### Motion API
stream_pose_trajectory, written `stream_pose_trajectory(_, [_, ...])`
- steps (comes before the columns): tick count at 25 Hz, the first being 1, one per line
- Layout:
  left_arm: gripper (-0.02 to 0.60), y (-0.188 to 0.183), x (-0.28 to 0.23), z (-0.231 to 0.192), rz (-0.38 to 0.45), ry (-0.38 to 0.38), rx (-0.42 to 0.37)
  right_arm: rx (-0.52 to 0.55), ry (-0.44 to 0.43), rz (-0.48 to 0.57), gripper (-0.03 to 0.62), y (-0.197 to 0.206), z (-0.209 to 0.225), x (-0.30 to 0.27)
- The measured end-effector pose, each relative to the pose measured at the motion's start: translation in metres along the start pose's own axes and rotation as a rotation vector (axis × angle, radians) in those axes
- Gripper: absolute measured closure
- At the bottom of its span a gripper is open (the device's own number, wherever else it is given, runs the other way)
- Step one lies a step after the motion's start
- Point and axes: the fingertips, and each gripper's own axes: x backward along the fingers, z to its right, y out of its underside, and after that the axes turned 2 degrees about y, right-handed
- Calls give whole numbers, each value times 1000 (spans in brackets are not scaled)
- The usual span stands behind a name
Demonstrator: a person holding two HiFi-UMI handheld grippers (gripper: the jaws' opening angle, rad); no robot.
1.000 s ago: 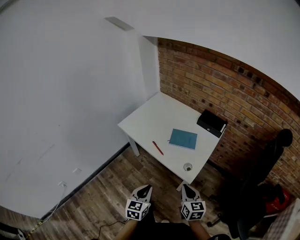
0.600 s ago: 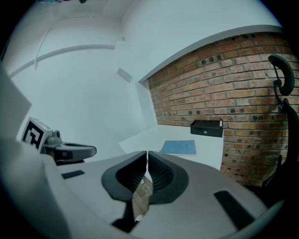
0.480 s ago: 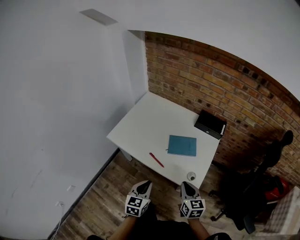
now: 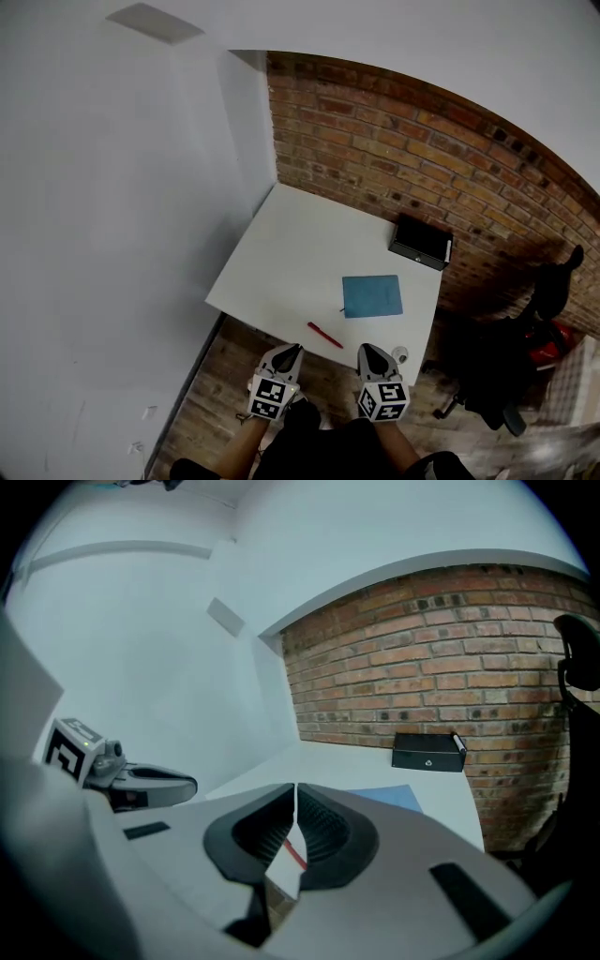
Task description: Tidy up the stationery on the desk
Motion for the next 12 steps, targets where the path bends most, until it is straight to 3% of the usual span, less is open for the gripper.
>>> stream_pose_trajectory(12, [549,-16,-57,-10,-3,201,-87,-52,129,23,569,-6,24,-20])
